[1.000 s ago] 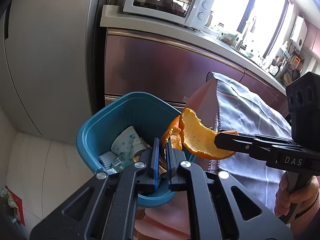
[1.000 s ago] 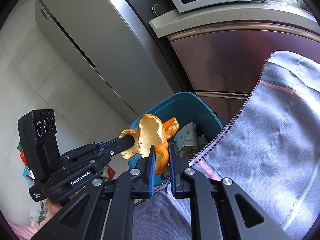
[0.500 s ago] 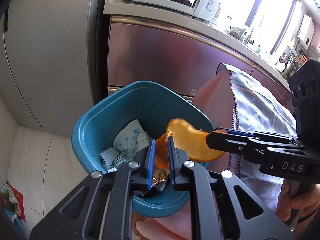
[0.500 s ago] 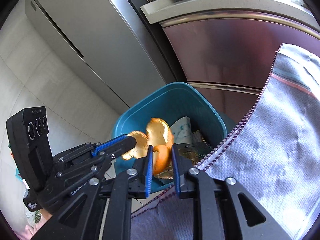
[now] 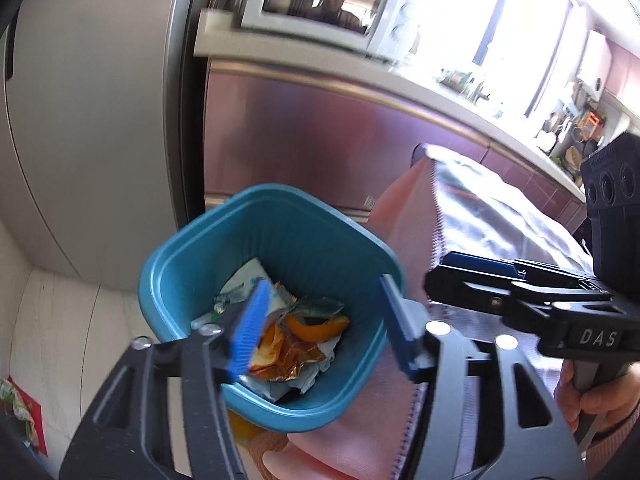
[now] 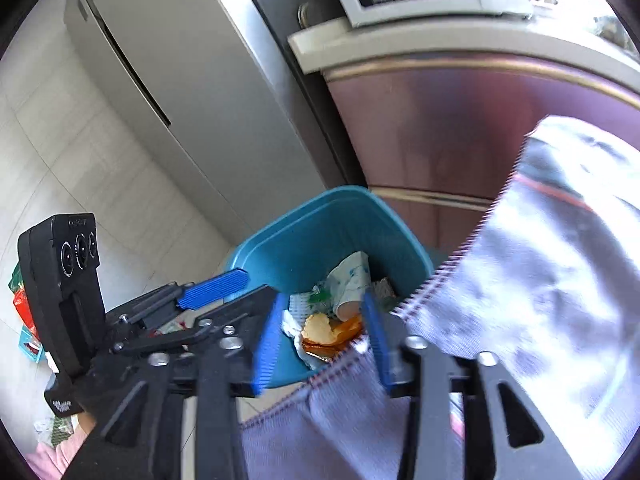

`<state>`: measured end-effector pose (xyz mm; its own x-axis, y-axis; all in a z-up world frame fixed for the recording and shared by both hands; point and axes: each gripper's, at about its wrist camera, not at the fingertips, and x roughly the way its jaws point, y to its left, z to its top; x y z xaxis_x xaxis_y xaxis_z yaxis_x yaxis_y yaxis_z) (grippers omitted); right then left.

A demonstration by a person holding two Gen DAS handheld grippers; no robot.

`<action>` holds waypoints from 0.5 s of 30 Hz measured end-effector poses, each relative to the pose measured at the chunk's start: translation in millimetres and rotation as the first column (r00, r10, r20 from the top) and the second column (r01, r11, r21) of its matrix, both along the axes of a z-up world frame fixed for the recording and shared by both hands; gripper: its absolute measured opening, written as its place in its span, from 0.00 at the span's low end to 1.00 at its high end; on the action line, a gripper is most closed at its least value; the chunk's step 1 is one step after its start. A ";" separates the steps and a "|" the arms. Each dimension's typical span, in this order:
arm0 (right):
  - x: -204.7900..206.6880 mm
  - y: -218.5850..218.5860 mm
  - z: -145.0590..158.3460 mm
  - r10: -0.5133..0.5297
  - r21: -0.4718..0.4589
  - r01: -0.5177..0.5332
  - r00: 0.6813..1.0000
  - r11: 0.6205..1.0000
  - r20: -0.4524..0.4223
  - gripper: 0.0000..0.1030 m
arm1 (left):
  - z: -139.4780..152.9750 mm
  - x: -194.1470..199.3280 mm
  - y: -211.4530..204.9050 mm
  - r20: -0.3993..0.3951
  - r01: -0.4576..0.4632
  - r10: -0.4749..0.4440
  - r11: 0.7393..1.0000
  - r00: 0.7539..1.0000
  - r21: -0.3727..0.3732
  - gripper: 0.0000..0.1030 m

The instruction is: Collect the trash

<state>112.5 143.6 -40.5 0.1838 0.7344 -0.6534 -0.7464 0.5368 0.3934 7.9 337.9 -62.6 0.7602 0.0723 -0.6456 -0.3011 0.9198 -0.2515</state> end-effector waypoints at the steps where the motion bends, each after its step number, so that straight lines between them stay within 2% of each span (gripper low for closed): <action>1: -2.2 -9.7 3.1 -0.015 0.009 0.015 1.000 1.000 0.014 0.47 | 5.2 -4.4 -3.7 0.020 -0.001 0.001 1.000 1.000 0.013 0.67; 2: -4.8 -19.8 6.2 -0.027 0.018 0.027 0.999 0.999 0.026 0.48 | 10.0 -8.4 -6.6 0.037 0.001 -0.002 1.000 0.999 0.023 0.74; 5: -17.0 -52.7 17.2 -0.084 0.038 0.081 0.992 0.996 0.097 0.60 | 25.6 -22.3 -17.8 0.098 0.010 -0.015 0.998 0.995 0.055 0.86; 6: -20.7 -62.4 21.0 -0.103 0.044 0.099 0.988 0.994 0.118 0.63 | 30.7 -27.4 -22.9 0.119 0.010 -0.018 0.998 0.993 0.067 0.93; 7: -25.5 -74.0 24.6 -0.126 0.051 0.120 0.981 0.991 0.144 0.66 | 35.6 -32.1 -29.3 0.141 0.005 -0.016 0.997 0.990 0.078 0.95; 9: -36.6 -95.5 31.2 -0.177 0.057 0.168 0.963 0.984 0.205 0.81 | 44.8 -40.4 -41.0 0.179 0.007 -0.022 0.996 0.984 0.084 0.94; 12: -56.8 -129.6 38.5 -0.261 0.076 0.250 0.918 0.965 0.300 0.91 | 56.6 -50.1 -62.8 0.225 0.007 -0.030 0.995 0.974 0.103 0.94; 15: -77.4 -162.1 39.4 -0.354 0.097 0.343 0.863 0.934 0.360 0.94 | 67.1 -56.2 -88.9 0.263 0.007 -0.044 0.990 0.964 0.138 0.94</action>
